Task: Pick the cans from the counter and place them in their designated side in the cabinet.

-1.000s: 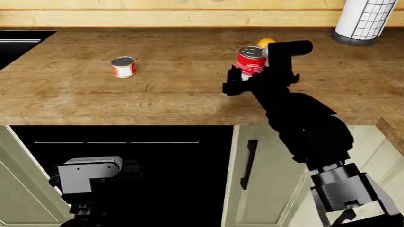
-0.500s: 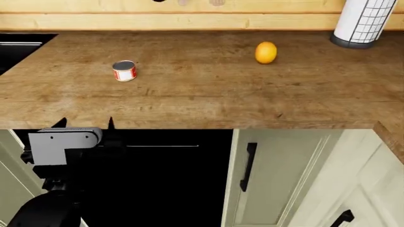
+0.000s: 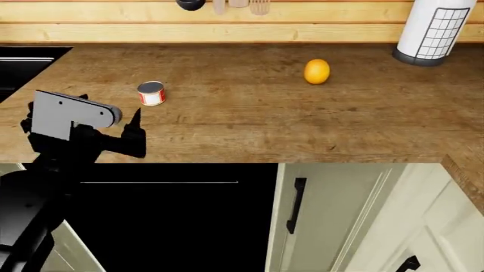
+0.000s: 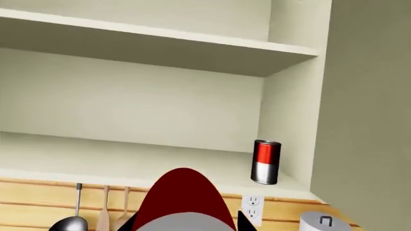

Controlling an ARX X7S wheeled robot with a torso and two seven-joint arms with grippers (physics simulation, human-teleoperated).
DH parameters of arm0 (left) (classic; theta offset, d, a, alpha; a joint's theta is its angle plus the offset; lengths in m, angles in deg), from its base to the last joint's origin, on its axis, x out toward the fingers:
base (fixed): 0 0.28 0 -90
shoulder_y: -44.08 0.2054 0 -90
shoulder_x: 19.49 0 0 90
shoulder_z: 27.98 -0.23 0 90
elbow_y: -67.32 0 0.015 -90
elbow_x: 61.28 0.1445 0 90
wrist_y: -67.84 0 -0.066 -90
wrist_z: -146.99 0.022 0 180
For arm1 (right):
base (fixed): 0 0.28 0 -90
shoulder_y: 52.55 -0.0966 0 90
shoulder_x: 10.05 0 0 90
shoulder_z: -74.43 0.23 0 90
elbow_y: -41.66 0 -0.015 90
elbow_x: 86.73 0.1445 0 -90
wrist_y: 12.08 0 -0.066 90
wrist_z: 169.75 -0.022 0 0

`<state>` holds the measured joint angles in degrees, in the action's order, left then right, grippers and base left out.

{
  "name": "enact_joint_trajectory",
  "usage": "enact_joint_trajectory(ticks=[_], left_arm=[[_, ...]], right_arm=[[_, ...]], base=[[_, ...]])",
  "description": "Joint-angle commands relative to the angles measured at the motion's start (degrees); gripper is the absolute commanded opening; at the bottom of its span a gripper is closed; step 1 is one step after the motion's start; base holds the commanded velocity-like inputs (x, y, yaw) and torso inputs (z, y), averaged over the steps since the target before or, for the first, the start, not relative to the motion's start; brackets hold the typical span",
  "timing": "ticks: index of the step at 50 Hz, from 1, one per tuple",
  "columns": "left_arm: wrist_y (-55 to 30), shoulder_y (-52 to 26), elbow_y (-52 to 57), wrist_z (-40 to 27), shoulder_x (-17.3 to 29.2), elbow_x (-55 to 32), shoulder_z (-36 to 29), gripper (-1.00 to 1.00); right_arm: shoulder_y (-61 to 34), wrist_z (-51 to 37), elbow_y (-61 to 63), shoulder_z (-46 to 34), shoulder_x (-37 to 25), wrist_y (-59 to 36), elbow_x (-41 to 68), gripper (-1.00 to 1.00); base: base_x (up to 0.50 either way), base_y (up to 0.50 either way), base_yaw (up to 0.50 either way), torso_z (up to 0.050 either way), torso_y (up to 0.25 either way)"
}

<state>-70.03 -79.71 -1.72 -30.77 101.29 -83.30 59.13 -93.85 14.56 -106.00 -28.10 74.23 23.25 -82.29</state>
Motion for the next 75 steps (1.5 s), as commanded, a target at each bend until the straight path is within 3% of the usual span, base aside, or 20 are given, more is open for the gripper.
enact_joint_trajectory(ticks=[1, 8, 24, 49, 75], left_arm=[[-7.4, -11.7, -4.1, 11.2, 6.3, -5.6, -3.2, 1.00], [-10.9, -18.7, -5.8, 16.7, 9.5, -8.1, -4.6, 1.00], [-10.1, -21.9, -9.4, 17.2, 10.8, -7.1, -4.4, 1.00], [-8.8, -21.9, -10.7, 16.9, 11.0, -6.6, -4.2, 1.00], [-12.7, -27.9, -9.4, 17.5, 12.4, -7.7, -4.8, 1.00]], right_arm=[[-3.7, 6.0, -5.7, 10.2, 4.4, 1.0, -18.6, -1.00], [-3.7, 5.7, -6.0, 10.3, 4.5, 2.0, -17.8, -1.00], [-3.7, 8.7, 0.9, 10.5, 5.5, -4.1, -18.0, -1.00], [-3.7, 8.0, 4.3, 7.6, 5.7, -4.7, -15.8, -1.00], [-3.7, 9.0, 8.1, 8.4, 5.7, -6.3, -18.9, -1.00]], base=[[0.00, 0.00, 0.00, 0.048, 0.176], [0.00, 0.00, 0.00, 0.048, 0.179], [0.02, 0.00, 0.00, 0.009, 0.033], [0.41, -0.08, 0.00, 0.000, 0.000], [0.50, 0.00, 0.00, 0.000, 0.002]])
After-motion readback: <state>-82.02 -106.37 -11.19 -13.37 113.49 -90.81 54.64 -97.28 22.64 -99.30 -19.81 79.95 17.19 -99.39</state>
